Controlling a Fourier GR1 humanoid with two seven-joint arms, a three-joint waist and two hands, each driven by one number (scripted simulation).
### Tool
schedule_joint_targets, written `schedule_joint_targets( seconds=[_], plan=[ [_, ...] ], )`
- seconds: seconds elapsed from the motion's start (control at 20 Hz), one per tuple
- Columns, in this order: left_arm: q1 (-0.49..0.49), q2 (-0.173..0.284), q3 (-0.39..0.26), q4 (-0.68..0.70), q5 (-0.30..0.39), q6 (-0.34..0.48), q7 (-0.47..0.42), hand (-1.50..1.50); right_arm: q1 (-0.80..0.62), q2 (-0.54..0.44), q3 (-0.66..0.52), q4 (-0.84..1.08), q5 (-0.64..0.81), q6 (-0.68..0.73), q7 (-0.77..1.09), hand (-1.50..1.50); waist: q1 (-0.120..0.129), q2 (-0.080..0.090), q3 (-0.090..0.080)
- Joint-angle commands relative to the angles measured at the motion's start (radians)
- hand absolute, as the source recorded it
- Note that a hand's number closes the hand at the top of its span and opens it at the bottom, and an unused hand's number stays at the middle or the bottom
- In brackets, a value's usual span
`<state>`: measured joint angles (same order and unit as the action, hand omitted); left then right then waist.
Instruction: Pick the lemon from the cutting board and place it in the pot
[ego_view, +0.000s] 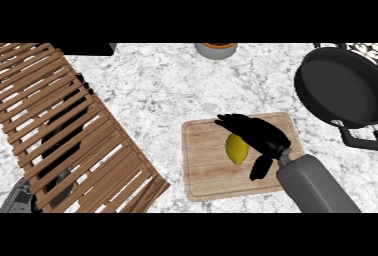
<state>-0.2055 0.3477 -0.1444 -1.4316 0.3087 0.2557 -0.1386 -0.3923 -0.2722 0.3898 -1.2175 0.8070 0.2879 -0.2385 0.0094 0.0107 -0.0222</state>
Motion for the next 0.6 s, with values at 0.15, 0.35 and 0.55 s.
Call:
schedule_joint_targets(
  seconds=[0.15, 0.35, 0.55],
  plan=[
    [-0.066, 0.027, 0.057, -0.091, 0.031, 0.007, 0.134, 0.0, -0.014, 0.056, 0.007, 0.112, 0.043, -0.063, -0.059, -1.5, 0.0, -0.011, 0.023],
    [-0.037, 0.021, 0.031, -0.147, 0.011, 0.017, 0.142, 0.0, -0.015, 0.036, 0.015, 0.133, 0.049, -0.071, -0.155, 1.5, 0.003, -0.013, 0.024],
    [-0.058, 0.022, 0.058, -0.063, 0.026, -0.031, 0.078, 0.0, -0.051, 0.095, 0.055, 0.225, 0.114, -0.179, -0.227, 1.5, 0.006, -0.008, 0.024]
  ],
)
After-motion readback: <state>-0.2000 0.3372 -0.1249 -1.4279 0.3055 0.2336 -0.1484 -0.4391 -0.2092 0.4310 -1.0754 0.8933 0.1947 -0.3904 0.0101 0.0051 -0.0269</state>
